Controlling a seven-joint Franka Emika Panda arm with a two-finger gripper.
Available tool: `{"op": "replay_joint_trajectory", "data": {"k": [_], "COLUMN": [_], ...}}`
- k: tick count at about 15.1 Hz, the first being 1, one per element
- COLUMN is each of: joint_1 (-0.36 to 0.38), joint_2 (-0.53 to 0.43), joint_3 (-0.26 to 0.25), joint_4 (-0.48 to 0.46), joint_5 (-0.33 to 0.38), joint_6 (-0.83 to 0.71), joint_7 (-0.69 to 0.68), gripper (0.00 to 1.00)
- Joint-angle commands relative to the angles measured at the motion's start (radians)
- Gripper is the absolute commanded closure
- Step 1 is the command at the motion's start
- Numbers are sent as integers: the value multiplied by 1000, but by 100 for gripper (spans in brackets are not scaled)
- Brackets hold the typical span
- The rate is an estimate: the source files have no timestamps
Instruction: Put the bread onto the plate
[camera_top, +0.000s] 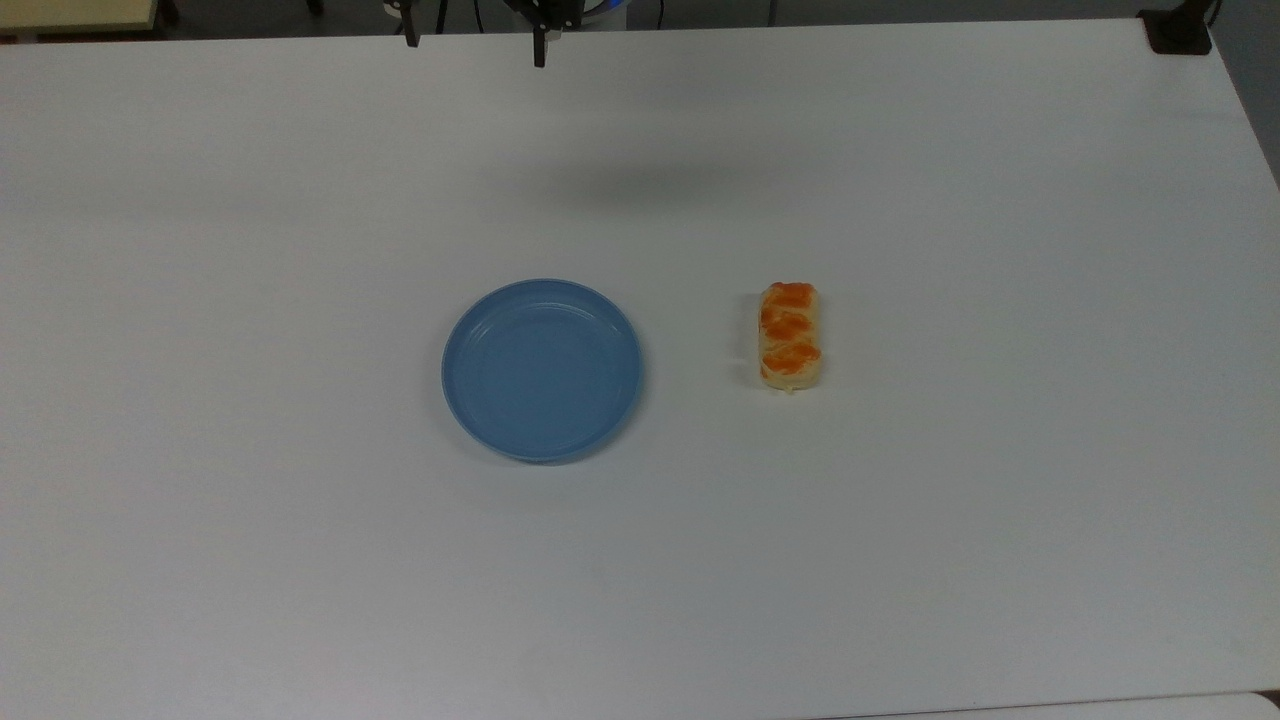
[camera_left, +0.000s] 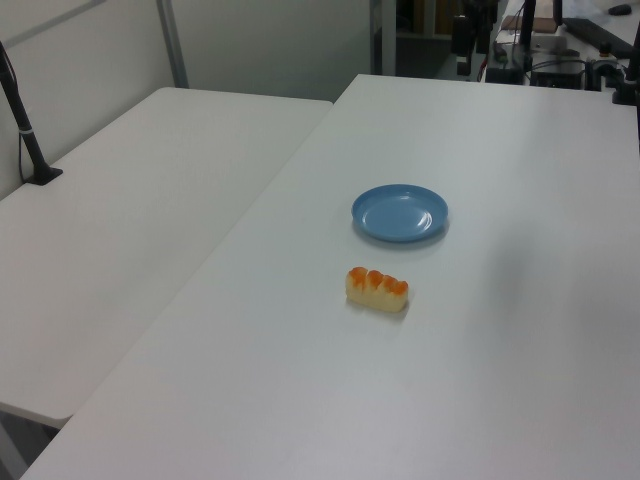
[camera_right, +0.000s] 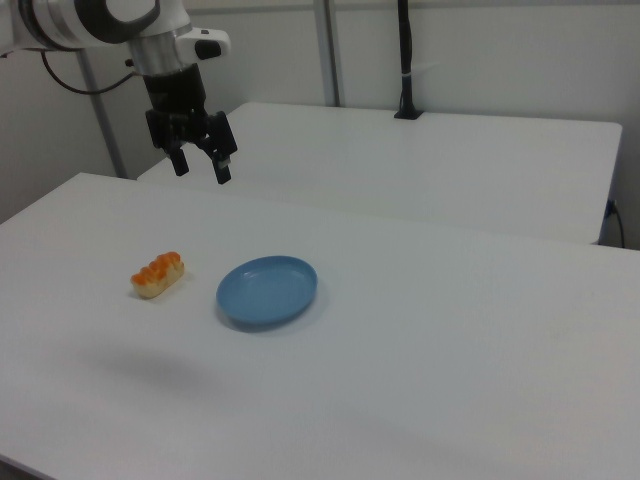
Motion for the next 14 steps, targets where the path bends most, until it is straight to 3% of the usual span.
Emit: {"op": "replay_joint_trajectory", "data": {"k": [1,14], "joint_1": [0,7], "joint_2": [-2,9], "joint_3": [-9,-6], "joint_4": [-14,-23], "joint_5": [18,18], "joint_6": [-9,-6], "joint_7": [-35,-30], "gripper": [0,0]}}
